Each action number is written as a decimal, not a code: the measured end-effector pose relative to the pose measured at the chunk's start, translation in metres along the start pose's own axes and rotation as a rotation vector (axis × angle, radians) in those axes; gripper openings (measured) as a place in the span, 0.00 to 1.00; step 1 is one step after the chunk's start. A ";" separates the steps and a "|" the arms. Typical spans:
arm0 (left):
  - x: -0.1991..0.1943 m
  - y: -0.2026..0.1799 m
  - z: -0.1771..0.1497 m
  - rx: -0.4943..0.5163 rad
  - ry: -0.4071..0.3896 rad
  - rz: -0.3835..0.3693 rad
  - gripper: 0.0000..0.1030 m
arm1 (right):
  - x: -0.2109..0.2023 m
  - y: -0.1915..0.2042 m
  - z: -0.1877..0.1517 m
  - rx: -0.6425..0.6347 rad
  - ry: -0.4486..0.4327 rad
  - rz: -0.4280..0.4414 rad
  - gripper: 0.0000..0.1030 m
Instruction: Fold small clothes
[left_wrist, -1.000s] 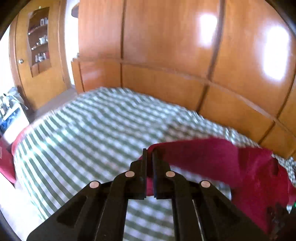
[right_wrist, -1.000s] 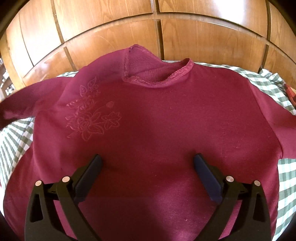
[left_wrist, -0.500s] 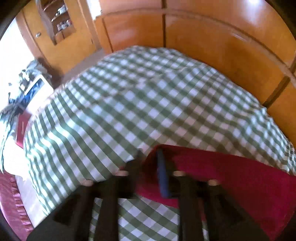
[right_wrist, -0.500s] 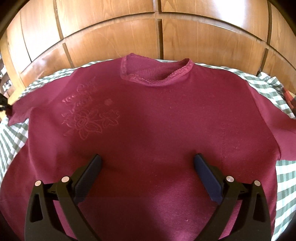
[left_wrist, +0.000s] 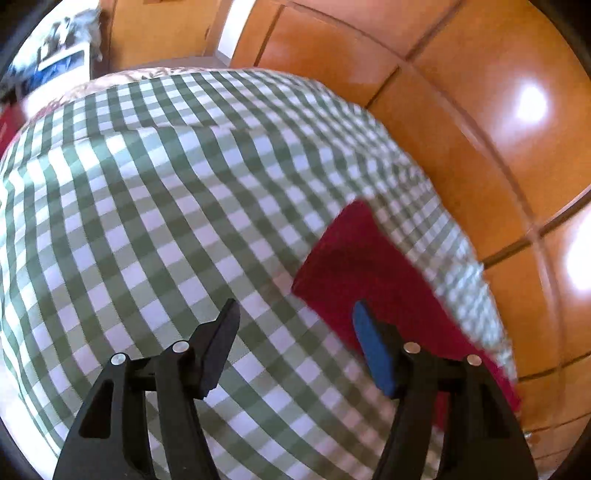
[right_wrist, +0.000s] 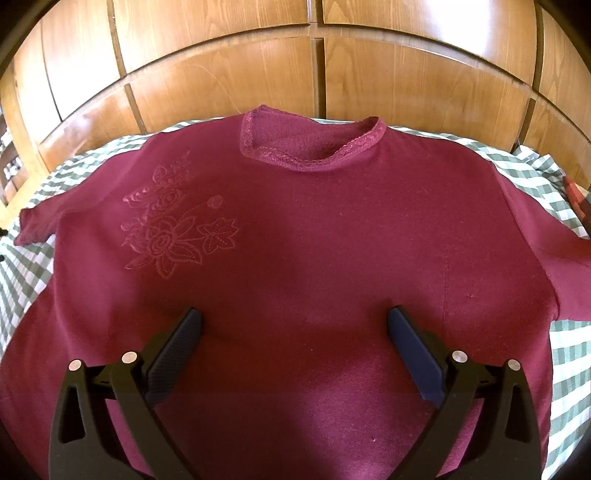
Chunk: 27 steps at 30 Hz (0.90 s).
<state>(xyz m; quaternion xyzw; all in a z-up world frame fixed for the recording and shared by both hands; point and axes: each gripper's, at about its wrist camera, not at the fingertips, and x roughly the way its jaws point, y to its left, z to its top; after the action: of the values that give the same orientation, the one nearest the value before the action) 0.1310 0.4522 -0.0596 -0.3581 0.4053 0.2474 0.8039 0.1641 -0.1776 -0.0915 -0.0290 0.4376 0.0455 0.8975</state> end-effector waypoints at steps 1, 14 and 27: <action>0.007 -0.003 -0.002 0.009 0.004 -0.011 0.47 | 0.000 0.000 0.000 0.000 0.000 -0.001 0.96; 0.008 -0.020 -0.003 0.053 -0.050 0.105 0.07 | 0.000 0.000 0.000 -0.005 0.000 -0.007 0.97; -0.044 -0.134 -0.085 0.381 -0.159 -0.007 0.43 | 0.001 -0.001 0.001 0.007 -0.006 -0.003 0.97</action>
<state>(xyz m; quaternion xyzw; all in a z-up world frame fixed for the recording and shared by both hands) 0.1588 0.2986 -0.0086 -0.1803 0.3790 0.1911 0.8873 0.1658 -0.1782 -0.0918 -0.0264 0.4350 0.0427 0.8990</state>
